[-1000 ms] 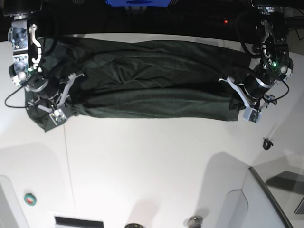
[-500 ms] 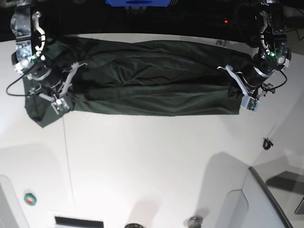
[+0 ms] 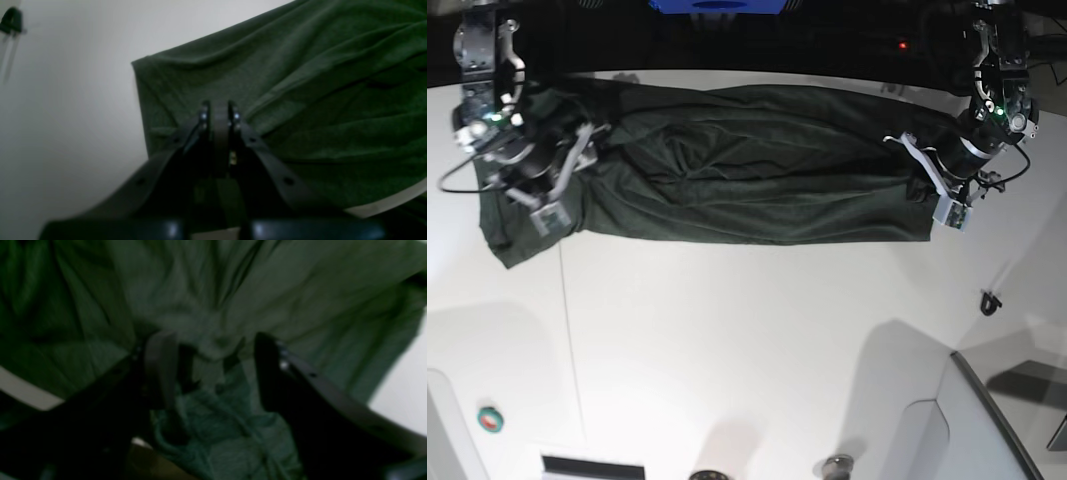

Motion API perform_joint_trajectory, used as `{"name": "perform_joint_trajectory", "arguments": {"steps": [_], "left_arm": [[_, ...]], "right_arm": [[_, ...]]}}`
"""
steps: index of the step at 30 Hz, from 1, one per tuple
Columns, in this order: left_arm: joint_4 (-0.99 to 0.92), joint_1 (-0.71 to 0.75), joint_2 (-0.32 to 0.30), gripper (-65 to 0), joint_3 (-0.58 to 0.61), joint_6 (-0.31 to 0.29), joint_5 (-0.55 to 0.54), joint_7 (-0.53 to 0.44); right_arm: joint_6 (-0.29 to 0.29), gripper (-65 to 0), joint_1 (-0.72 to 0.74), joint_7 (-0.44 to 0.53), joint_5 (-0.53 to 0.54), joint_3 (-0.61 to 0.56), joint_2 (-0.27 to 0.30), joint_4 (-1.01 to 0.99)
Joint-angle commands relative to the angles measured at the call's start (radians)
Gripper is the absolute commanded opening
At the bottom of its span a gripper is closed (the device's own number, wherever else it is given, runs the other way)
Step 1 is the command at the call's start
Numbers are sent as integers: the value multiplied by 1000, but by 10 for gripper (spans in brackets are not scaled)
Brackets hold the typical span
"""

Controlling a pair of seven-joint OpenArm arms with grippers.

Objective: Layout the t-shirt on the table in an organized manner, then fold the t-shirt properly
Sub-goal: 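Fold the held edge over toward the collar with both grippers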

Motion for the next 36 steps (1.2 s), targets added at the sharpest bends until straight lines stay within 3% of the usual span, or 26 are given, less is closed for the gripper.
{"name": "perform_joint_trajectory", "arguments": {"steps": [1, 5, 9, 11, 17, 28, 30, 33, 36], "left_arm": [[15, -4, -13, -650, -5, 1, -11, -20], [15, -4, -11, -650, -5, 1, -11, -22], [15, -5, 1, -650, -5, 1, -11, -22], [17, -4, 1, -650, -5, 1, -11, -22], [18, -4, 1, -650, -6, 1, -11, -20], [17, -7, 1, -650, -5, 1, -10, -19], [17, -7, 1, -650, -5, 1, -10, -17], [15, -7, -1, -650, -5, 1, -10, -17], [15, -8, -1, -650, -5, 1, -10, -17]], "right_arm": [[-7, -267, 36, 8, -5, 70, -16, 17], [4, -266, 205, 6, -3, 350, -94, -124], [156, -267, 343, 6, 58, 451, -86, -347], [165, -267, 386, 6, 64, 489, -66, -427], [165, -267, 443, 10, 66, 524, -31, -579], [167, -272, 443, 6, 67, 523, -31, -600], [168, -321, 443, 6, 67, 523, -31, -600], [168, -453, 443, 6, 67, 523, -31, -602], [168, -512, 443, -17, 67, 492, -31, -602]]}}
